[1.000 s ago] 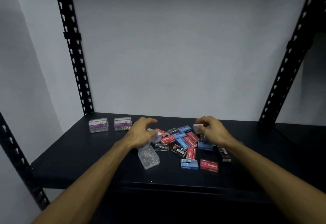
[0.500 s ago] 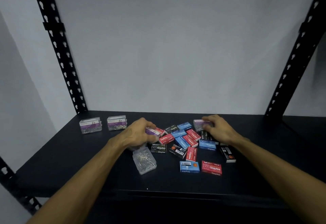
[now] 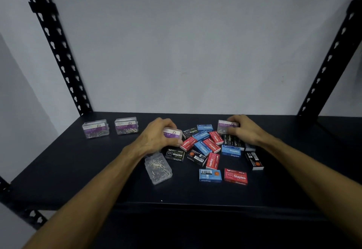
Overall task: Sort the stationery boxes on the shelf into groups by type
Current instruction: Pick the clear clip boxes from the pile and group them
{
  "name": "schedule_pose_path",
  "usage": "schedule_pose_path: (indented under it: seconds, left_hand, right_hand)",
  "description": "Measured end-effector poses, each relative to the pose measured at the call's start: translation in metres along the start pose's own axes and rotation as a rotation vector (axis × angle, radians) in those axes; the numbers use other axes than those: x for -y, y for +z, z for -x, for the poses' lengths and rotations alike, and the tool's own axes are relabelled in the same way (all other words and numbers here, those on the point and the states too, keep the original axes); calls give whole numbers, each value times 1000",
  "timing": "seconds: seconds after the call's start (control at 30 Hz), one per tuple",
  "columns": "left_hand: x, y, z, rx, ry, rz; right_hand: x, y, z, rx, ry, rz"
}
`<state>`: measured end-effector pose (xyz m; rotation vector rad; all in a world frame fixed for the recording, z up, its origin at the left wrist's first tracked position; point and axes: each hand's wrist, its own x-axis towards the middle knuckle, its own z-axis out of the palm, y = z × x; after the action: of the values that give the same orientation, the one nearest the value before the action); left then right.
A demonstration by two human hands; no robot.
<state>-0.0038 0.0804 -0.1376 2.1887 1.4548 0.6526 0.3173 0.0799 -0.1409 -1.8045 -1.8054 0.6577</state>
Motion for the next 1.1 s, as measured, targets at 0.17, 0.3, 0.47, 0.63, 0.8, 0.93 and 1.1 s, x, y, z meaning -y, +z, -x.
schedule_pose_path:
  seconds: [0.17,0.3,0.47,0.63,0.8,0.93,1.1]
  left_hand:
    - [3,-9,2,45,27,7]
    - [1,-16,5,101,18,23]
    - [0,-21,7,150,15,21]
    - [2,-23,9,149,-9,54]
    - [-3,-27,16,62,-37,165]
    - [-1,-38,22,-3,-33,219]
    - [9,-58,36,-15,-58,137]
  right_hand:
    - [6,-2,13,-39,-11,-47]
    - [11,-4,19,-67,-37,-64]
    - [13,-9,23,-69,-50,-86]
    - [17,-10,32,-47,-58,-89]
    - [28,-6,37,-63,-85,-100]
    - [40,3,38,-47,-111,-108]
    - [59,22,38,-14,-156,-79]
